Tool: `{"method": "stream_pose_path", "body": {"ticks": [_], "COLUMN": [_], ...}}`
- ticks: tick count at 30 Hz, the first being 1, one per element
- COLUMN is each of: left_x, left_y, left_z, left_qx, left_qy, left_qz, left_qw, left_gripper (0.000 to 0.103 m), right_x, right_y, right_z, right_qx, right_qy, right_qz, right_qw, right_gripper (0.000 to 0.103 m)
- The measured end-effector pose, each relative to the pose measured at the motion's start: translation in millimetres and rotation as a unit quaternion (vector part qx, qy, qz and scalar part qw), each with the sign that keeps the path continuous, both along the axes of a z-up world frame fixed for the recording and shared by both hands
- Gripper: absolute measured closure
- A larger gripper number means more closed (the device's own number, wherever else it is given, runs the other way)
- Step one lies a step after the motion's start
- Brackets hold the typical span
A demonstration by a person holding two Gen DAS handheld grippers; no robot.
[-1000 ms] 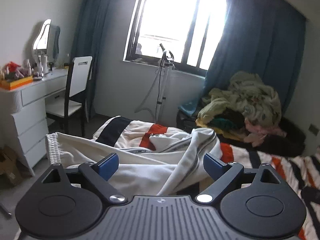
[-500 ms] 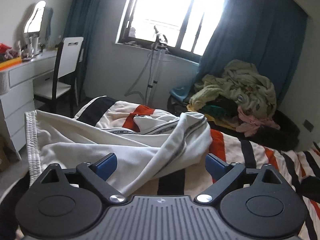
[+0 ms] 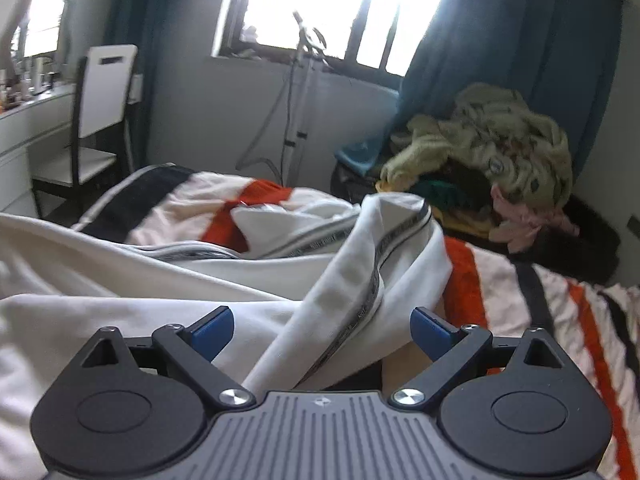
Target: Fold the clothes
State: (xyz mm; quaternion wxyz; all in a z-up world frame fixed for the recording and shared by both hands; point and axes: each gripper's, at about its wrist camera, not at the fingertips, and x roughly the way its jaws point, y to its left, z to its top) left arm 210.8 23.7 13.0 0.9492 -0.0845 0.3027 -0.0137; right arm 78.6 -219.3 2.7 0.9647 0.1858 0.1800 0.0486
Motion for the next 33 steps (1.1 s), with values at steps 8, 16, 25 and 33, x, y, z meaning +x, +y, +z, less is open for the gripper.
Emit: {"method": "stream_pose_path", "body": {"ticks": [8, 16, 25, 33], "left_x": [137.7, 207.0, 97.2, -32.7], "left_y": [-38.0, -66.8, -95.3, -93.5], "left_z": [-51.3, -84.0, -50.1, -56.4], "left_qx": [0.056, 0.024, 0.05, 0.009], "left_qy": [0.004, 0.024, -0.095, -0.078], "left_qz": [-0.02, -0.047, -0.119, -0.156], "left_qw": [0.9982, 0.9983, 0.987, 0.9846], "left_gripper": [0.014, 0.064, 0.099, 0.099], "right_x": [52.4, 123.3, 129.4, 98.4], "right_y": [-25.9, -41.3, -55.1, -66.0], "right_z": [-67.2, -120.1, -127.3, -98.0], "right_qx": [-0.066, -0.025, -0.014, -0.025], "right_qy": [-0.01, 0.034, 0.042, 0.007], "right_qz": [-0.072, -0.086, -0.098, -0.123], "right_qw": [0.995, 0.995, 0.994, 0.992], "right_gripper": [0.016, 0.016, 0.016, 0.016]}}
